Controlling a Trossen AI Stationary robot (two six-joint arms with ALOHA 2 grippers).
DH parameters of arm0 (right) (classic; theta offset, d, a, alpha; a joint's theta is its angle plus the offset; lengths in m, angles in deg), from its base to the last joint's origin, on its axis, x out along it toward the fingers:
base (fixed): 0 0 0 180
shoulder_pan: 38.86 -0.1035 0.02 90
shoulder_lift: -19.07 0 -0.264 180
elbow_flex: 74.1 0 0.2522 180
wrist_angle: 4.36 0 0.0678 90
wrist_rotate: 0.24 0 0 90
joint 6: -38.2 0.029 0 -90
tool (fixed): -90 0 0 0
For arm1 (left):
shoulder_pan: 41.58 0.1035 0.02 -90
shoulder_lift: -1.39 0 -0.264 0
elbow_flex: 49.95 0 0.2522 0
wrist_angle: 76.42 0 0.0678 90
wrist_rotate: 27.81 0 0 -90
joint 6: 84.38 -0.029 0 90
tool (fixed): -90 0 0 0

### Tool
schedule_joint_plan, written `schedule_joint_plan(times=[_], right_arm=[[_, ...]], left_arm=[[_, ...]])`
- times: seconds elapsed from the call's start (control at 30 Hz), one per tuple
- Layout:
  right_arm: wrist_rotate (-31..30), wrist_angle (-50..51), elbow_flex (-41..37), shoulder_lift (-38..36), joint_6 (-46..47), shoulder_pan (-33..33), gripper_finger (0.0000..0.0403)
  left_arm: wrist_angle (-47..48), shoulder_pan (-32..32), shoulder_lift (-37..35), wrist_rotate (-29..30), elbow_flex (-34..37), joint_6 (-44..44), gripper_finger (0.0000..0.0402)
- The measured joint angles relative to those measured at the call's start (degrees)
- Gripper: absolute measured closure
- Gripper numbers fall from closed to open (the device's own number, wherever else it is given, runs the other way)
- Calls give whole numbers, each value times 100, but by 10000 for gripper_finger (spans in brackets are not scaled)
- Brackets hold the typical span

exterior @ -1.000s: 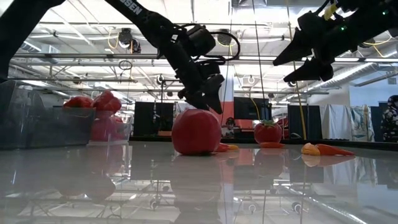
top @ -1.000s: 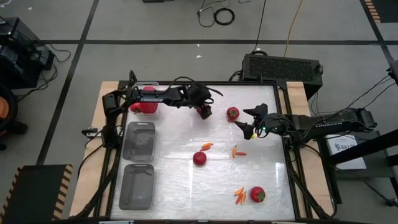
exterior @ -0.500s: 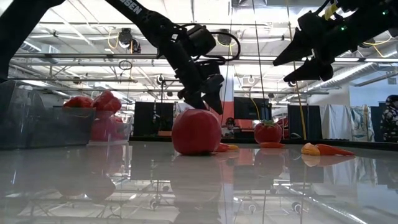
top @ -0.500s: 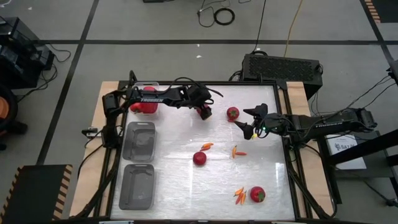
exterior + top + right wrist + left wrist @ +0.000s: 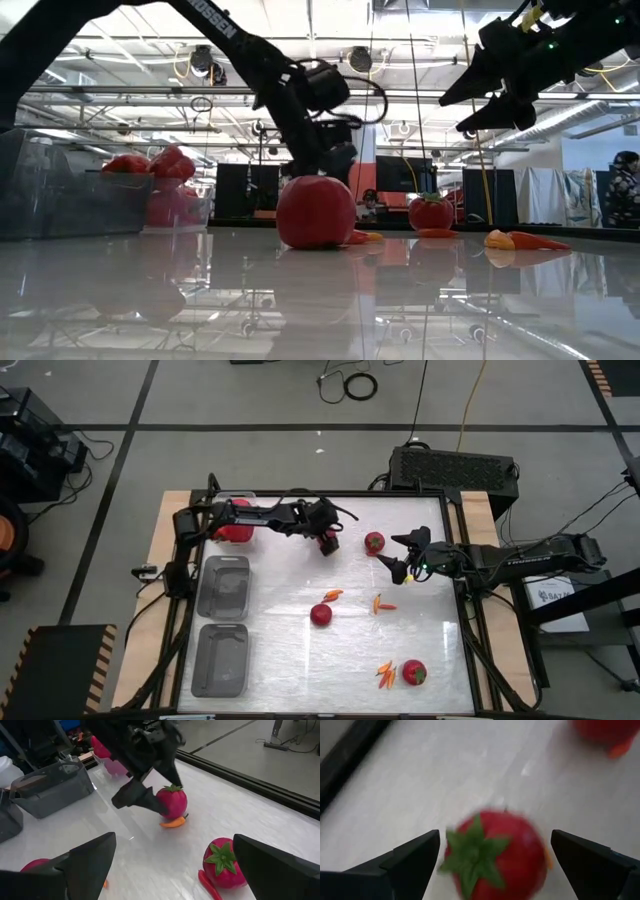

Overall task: Sort produce into baskets
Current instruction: Put the top center tomato into the top black transparent bin

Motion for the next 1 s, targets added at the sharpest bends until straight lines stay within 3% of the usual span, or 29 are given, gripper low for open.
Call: schedule_joint_plan(times=[0.53, 0.87, 1.0], right_arm=[[0, -36, 2, 219, -35, 0, 9], [0, -50, 0, 232, -7, 0, 9], [0, -49, 1, 232, 109, 0, 9]], left_arm=[[5, 6, 304, 26, -6, 34, 14], [64, 6, 295, 37, -6, 32, 92], [75, -4, 296, 94, -5, -9, 93]])
